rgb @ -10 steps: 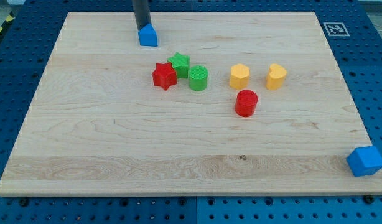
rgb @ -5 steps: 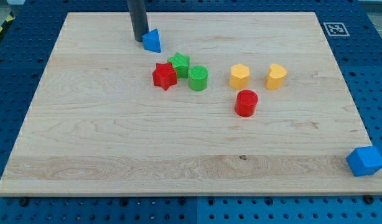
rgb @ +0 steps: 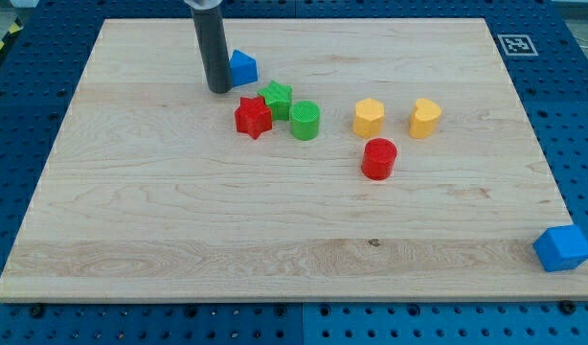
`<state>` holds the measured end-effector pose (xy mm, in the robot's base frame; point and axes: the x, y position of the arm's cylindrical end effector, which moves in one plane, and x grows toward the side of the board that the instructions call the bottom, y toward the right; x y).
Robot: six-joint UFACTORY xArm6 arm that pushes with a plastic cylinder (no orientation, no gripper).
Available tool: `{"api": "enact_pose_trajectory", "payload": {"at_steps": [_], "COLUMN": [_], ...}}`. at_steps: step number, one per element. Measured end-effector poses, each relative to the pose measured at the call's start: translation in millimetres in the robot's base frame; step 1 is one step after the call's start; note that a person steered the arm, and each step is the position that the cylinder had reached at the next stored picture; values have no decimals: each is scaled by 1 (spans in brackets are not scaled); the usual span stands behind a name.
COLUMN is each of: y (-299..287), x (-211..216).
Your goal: Move blue triangle to the top left of the green star
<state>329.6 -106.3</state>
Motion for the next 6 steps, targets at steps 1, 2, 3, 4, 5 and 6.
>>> {"api": "enact_pose_trajectory", "payload": {"at_steps": [1,2,3,4,5,6], "y": [-16,-35,-44,-37,-26,-26], "x": [-24,-26,-33,-42,-55,-70]}}
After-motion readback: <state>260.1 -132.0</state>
